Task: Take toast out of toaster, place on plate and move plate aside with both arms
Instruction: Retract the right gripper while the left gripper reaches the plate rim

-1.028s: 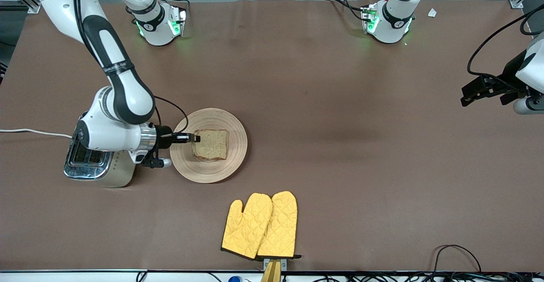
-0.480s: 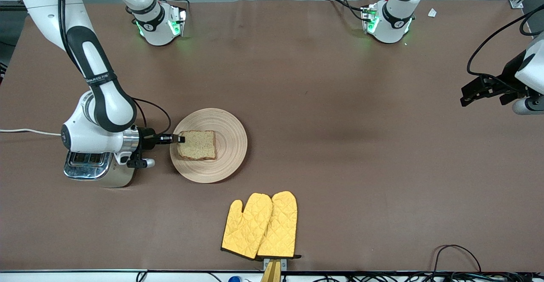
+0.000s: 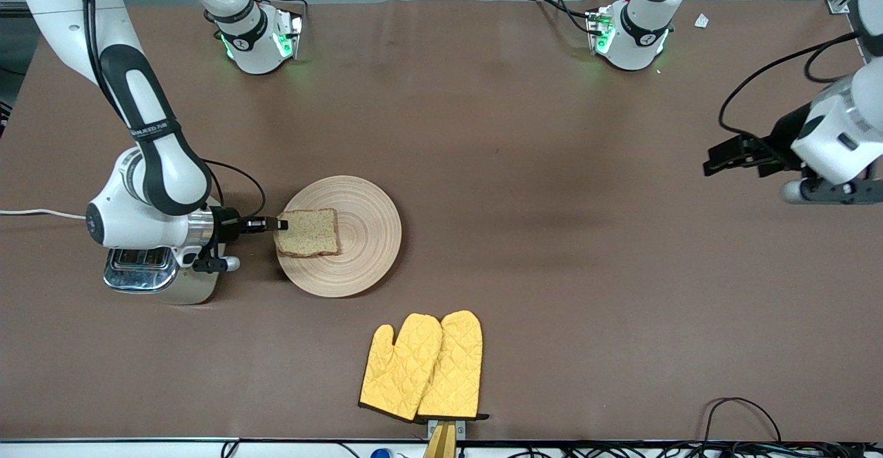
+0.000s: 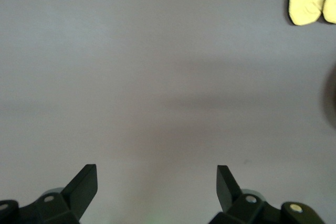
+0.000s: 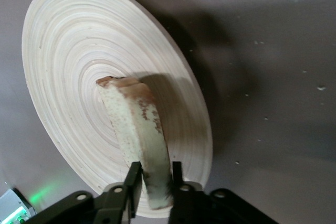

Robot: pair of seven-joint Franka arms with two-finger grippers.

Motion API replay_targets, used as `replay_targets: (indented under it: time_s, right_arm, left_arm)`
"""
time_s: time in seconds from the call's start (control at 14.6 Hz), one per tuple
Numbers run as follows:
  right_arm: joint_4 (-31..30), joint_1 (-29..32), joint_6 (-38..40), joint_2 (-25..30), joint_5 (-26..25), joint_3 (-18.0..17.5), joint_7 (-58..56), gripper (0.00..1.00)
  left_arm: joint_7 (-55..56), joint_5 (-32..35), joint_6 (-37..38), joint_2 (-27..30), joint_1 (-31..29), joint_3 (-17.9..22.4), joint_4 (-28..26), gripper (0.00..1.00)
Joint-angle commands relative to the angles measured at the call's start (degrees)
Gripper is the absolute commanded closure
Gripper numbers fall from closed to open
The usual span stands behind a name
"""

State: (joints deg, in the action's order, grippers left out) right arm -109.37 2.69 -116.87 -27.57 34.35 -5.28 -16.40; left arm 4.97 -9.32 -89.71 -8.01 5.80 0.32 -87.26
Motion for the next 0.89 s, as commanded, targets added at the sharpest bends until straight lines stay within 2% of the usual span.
replay_targets:
  time_s: [0.0, 0.21, 0.34, 0.41, 0.62, 0.82]
  right_arm:
    - [-0.93, 0.66, 0.95, 2.08, -2.17, -0.52, 0.14, 0.00]
    - [-0.58, -0.75, 1.99, 5.06, -7.80, -0.78, 7.59, 0.00]
    - [1.61, -1.98, 5.85, 6.74, -10.17, -0.70, 11.56, 0.00]
    - [2.58, -1.99, 7.26, 7.70, -11.75, -0.69, 12.18, 0.00]
    - [3.28, -1.72, 7.62, 13.75, -23.33, -0.78, 12.36, 0.00]
    - [4.77, 0.46, 12.52, 20.34, -29.14, -0.61, 11.75, 0.00]
  left_arm:
    - [0.65, -1.84, 0.32, -1.04, 1.05, -0.23, 0.34, 0.00]
    - [0.57, -1.93, 0.85, -0.69, 1.23, -0.23, 0.34, 0.00]
    - [0.57, -2.45, 1.03, -0.87, 1.31, -0.49, 0.34, 0.00]
    - [0.66, -4.81, 1.03, -1.22, 1.23, -0.49, 0.16, 0.00]
    - [1.01, -10.62, -0.89, -5.51, 1.84, -0.58, -0.02, 0.00]
    - [1.62, -13.52, -5.72, -10.69, 4.73, -0.58, -0.02, 0.00]
